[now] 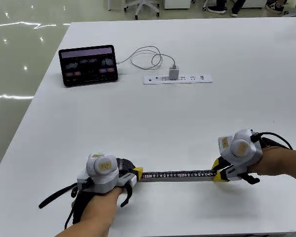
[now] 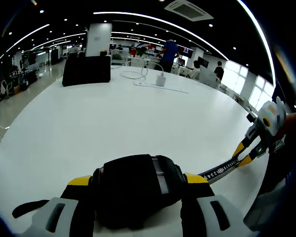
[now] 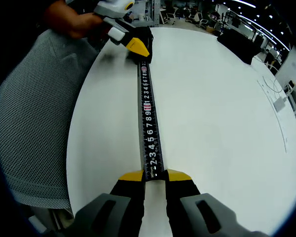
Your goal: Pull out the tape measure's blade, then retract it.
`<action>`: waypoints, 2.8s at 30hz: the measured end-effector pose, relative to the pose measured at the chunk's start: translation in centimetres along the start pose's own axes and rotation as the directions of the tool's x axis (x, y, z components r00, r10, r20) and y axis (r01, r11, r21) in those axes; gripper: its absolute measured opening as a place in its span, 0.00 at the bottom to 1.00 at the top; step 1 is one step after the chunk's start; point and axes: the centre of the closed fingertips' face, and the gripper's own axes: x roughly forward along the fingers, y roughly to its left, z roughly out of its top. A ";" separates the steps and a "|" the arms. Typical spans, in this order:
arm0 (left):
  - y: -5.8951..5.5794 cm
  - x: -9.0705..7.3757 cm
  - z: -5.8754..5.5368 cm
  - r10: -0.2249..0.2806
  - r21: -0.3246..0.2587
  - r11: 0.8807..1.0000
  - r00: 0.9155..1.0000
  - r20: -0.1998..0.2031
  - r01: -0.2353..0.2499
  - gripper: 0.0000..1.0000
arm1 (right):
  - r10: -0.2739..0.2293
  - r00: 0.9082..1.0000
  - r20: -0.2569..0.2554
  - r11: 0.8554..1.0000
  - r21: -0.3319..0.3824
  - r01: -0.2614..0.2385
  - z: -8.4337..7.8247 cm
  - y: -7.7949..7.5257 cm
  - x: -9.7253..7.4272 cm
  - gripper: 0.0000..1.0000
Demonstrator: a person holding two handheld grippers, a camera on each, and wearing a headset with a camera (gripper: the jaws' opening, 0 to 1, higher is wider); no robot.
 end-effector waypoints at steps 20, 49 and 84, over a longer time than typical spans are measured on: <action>0.1 0.0 0.0 -0.001 -0.001 1.000 1.000 -0.002 0.001 0.67 | 0.004 1.000 0.011 1.000 0.015 -0.004 0.6 0.1 0.3 0.12; 0.0 0.0 0.0 -0.003 -0.002 1.000 1.000 -0.004 0.003 0.67 | 0.000 0.999 0.042 1.000 0.010 0.000 1.9 0.2 0.9 0.12; 0.0 0.0 0.0 -0.006 -0.004 1.000 1.000 -0.006 0.005 0.67 | 0.001 0.997 0.073 1.000 0.026 -0.003 3.4 0.3 1.5 0.12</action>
